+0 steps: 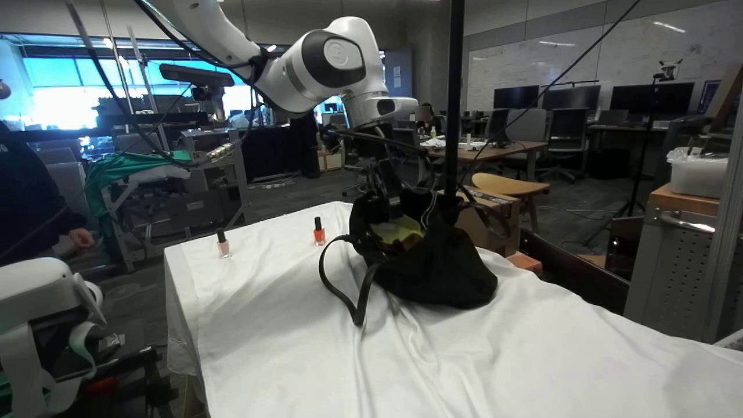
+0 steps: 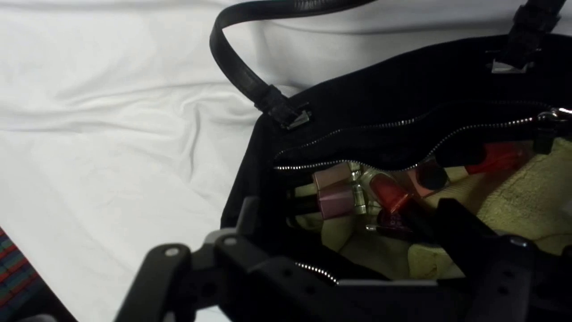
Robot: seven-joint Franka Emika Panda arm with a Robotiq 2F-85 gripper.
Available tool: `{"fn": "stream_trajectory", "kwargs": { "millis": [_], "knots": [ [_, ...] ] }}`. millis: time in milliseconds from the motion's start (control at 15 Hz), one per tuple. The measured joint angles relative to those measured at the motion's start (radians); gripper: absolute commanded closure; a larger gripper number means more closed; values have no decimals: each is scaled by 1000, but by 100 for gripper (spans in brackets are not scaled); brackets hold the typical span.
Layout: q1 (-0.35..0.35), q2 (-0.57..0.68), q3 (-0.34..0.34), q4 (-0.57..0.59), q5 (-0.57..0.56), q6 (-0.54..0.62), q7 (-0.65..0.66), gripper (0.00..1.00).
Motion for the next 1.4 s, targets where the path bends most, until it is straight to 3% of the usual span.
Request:
{"fn": "stream_trajectory", "kwargs": {
  "millis": [733, 1400],
  "knots": [
    [30, -134, 54, -224, -1, -48, 101, 0],
    [48, -142, 149, -348, 96, -42, 216, 0]
  ]
}}
